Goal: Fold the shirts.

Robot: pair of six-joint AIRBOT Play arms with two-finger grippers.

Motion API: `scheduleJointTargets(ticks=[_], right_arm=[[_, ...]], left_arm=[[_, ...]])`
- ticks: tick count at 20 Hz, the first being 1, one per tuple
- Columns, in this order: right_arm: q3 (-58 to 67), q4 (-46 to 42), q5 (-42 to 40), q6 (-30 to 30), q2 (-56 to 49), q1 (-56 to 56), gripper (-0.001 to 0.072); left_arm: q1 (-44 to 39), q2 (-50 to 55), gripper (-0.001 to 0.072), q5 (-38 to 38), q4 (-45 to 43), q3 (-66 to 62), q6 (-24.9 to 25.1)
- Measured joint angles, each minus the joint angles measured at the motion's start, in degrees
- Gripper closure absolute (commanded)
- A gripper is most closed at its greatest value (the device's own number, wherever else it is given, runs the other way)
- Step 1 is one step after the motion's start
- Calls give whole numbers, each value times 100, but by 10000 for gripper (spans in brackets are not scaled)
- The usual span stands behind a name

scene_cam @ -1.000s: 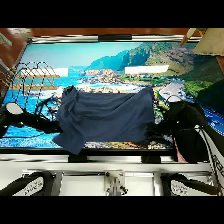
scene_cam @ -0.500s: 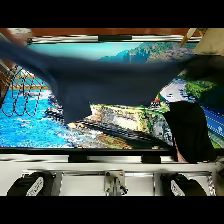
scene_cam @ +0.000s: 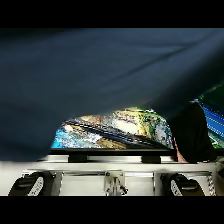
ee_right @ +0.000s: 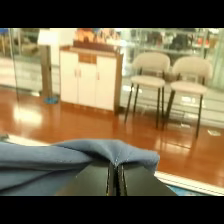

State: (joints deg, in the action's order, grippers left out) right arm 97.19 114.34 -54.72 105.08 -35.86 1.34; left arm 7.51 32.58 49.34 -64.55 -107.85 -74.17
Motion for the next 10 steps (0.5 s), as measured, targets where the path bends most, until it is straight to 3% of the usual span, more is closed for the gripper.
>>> scheduleJointTargets(ticks=[7,10], right_arm=[[-223,-356,-1449,-610,-1075,-2,636],[-901,-339,-1554,-752,-1910,-11,635]], left_arm=[[-4,219,676,623,-933,1292,-7],[-4,518,675,688,-1056,2433,-7]])
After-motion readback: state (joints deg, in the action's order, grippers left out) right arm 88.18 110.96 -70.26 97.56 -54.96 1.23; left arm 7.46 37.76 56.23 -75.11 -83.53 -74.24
